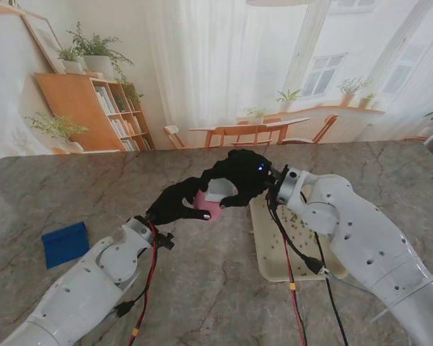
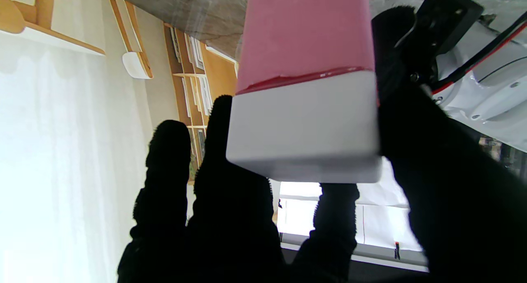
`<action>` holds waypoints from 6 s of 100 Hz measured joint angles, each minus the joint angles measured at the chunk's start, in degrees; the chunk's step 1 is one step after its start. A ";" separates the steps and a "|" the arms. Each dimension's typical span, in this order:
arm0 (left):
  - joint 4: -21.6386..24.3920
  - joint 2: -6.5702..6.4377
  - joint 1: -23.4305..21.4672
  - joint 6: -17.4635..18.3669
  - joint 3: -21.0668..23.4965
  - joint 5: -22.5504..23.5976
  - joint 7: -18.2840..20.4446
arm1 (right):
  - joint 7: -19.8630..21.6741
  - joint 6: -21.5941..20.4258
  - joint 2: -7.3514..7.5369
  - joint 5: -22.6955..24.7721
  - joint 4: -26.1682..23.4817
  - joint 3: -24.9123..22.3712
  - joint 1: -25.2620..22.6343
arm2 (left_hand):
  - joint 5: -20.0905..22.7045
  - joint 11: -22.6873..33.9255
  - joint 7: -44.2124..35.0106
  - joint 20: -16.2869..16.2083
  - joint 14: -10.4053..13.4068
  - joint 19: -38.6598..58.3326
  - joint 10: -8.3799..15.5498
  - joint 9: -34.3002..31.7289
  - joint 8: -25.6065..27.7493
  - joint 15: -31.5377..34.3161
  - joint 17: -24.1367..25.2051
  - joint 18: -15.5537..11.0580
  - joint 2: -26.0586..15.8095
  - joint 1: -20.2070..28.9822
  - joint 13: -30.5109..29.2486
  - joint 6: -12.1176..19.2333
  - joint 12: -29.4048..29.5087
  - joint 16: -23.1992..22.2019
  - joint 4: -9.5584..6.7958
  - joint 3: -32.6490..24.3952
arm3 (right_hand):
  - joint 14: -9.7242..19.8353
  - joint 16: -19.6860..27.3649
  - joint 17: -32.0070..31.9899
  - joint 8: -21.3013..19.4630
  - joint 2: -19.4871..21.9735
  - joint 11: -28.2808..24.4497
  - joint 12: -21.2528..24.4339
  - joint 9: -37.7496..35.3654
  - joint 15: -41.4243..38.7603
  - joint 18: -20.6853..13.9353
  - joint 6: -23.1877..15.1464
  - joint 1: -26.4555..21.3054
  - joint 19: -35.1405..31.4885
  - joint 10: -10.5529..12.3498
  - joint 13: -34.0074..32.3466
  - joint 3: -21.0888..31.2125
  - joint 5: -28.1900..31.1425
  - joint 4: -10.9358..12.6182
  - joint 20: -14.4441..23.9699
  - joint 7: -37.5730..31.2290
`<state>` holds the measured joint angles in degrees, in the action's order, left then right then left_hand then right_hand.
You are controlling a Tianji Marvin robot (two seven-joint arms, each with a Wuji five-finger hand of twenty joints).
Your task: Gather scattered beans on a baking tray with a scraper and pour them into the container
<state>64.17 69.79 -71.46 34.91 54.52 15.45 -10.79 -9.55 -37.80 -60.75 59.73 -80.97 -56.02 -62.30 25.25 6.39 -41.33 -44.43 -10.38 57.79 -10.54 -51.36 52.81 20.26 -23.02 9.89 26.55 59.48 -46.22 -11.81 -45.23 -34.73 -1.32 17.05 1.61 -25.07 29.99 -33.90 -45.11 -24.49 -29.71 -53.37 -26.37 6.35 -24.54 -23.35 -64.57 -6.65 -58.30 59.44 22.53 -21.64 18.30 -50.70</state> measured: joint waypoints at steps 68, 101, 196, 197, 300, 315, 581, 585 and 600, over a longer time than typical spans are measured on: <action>2.02 -0.77 -0.68 -0.56 1.40 -2.69 3.55 | -7.56 -8.05 0.05 5.64 3.00 0.39 2.38 | 0.71 -1.75 0.03 0.00 1.38 -0.09 1.82 -0.87 -2.98 -0.55 -0.78 -0.07 0.11 0.00 0.01 2.41 -0.34 0.12 0.01 0.00 | -0.44 4.51 -7.68 7.50 -1.53 5.31 7.98 10.92 4.29 0.15 -1.81 -4.25 1.97 6.42 12.78 8.20 -1.88 5.55 -0.65 6.97; 1.96 -0.98 -0.77 -1.99 1.80 -1.57 3.32 | 2.46 -8.77 -0.12 -2.94 -1.07 -2.93 -0.30 | 0.71 -2.08 0.03 0.00 1.44 -0.12 1.51 -1.58 -2.99 -0.55 -0.80 -0.08 0.11 0.00 -0.88 2.29 -0.41 0.12 0.01 0.00 | -8.28 5.60 -23.74 4.72 16.08 0.23 9.84 33.43 -1.39 5.54 19.86 17.93 2.85 2.13 33.00 -1.78 -12.27 10.98 -0.55 27.91; 3.05 -1.08 -1.78 -2.95 2.77 0.20 1.63 | 13.30 22.06 -0.02 -2.04 -11.73 0.67 -5.64 | 0.71 -2.08 0.06 0.00 1.44 -0.12 1.47 -1.60 -2.99 -0.39 -0.83 -0.08 0.07 0.00 -0.90 2.27 -0.84 -0.02 0.01 0.00 | -1.28 -15.10 7.57 -17.88 28.52 -2.75 -12.98 19.79 -31.90 -0.54 24.24 1.66 -14.95 -2.70 12.56 -29.71 -2.78 18.09 22.57 27.89; 3.08 -1.09 -1.80 -2.97 2.78 0.20 1.63 | 12.73 21.69 -0.03 -1.92 -11.62 0.67 -5.62 | 0.71 -2.08 0.06 0.00 1.44 -0.12 1.47 -1.60 -2.99 -0.38 -0.83 -0.08 0.07 0.00 -0.90 2.27 -0.84 -0.02 0.01 0.00 | -1.09 -14.61 7.72 -17.90 28.09 -3.21 -12.98 19.24 -31.64 -0.65 23.94 1.26 -14.77 -2.39 12.30 -29.01 -2.21 18.09 22.36 28.08; 3.66 -1.13 -2.16 -3.71 3.31 -0.14 1.72 | -0.18 4.01 -0.38 0.36 -2.34 1.70 0.15 | 1.10 -2.10 0.22 0.00 1.45 -0.12 1.33 -2.01 -3.64 0.48 -0.83 -0.09 -0.04 0.00 -1.01 2.11 -1.27 -0.67 0.01 0.00 | 0.54 6.80 -9.34 6.82 -4.91 2.80 6.62 15.03 8.34 0.74 8.72 -7.10 3.24 11.61 13.50 9.49 -8.95 5.60 0.01 10.85; 3.62 -1.14 -2.08 -4.04 3.28 -0.25 1.92 | 2.09 0.97 -0.39 -0.60 -3.55 -0.67 -0.94 | 1.10 -2.10 0.23 0.00 1.46 -0.12 1.33 -2.04 -3.62 0.50 -0.83 -0.09 -0.04 0.00 -1.03 2.06 -1.27 -0.67 0.01 0.00 | -3.34 7.48 -19.11 7.39 2.28 1.42 7.21 25.51 5.13 3.54 16.31 3.82 4.72 7.58 25.23 15.79 -11.43 11.59 0.01 21.25; 3.71 -1.21 -2.66 -4.51 3.99 0.15 1.43 | 9.51 18.70 -0.16 -3.98 -10.57 -0.02 -3.20 | 1.10 -2.10 0.22 0.00 1.46 -0.12 1.28 -2.09 -3.67 1.05 -0.25 -0.09 -0.09 0.00 -1.06 1.78 -1.34 -0.67 0.01 0.00 | -12.59 1.25 -29.23 -5.84 37.97 8.12 4.05 32.44 1.90 8.82 28.63 13.47 7.09 -6.23 33.27 -30.23 -11.24 15.78 -0.56 39.73; 3.71 -1.21 -2.66 -4.51 4.02 0.18 1.43 | 12.49 22.81 -0.15 -4.36 -12.31 -0.15 -3.92 | 1.10 -2.10 0.23 0.00 1.46 -0.12 1.28 -2.09 -3.67 1.05 -0.25 -0.09 -0.09 0.00 -1.06 1.78 -1.34 -0.67 0.01 0.00 | -12.71 -1.85 -28.37 -6.67 40.58 8.47 2.45 31.68 -1.41 9.77 29.76 12.44 7.09 -7.50 32.19 -34.88 -11.24 16.49 2.76 39.75; 3.71 -1.22 -2.67 -4.46 4.03 0.26 1.38 | 18.27 32.23 -0.11 -3.72 -15.44 1.18 -4.66 | 1.10 -2.10 0.23 0.00 1.46 -0.12 1.28 -2.09 -3.67 1.05 -0.25 -0.09 -0.09 0.00 -1.07 1.78 -1.34 -0.67 0.01 0.00 | -13.18 -9.39 -20.28 -7.44 45.20 11.07 -1.48 28.86 -13.03 12.22 32.37 10.70 3.91 -9.96 29.81 -41.59 -11.10 17.01 17.73 40.39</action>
<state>67.88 68.57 -74.13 30.44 58.55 15.71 -9.41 8.72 -5.57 -60.86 56.02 -96.41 -54.84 -66.95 26.34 4.30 -41.10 -44.43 -8.93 57.67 -9.26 -53.45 49.14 21.31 -23.27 9.80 26.46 59.48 -47.28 -10.03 -46.57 -35.40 -1.32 17.04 -11.56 -34.45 9.72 -41.34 0.09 -13.42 -31.19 -24.50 -39.40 18.57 7.83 -12.65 -60.66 -16.61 -28.49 17.85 11.43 -4.63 36.03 -10.31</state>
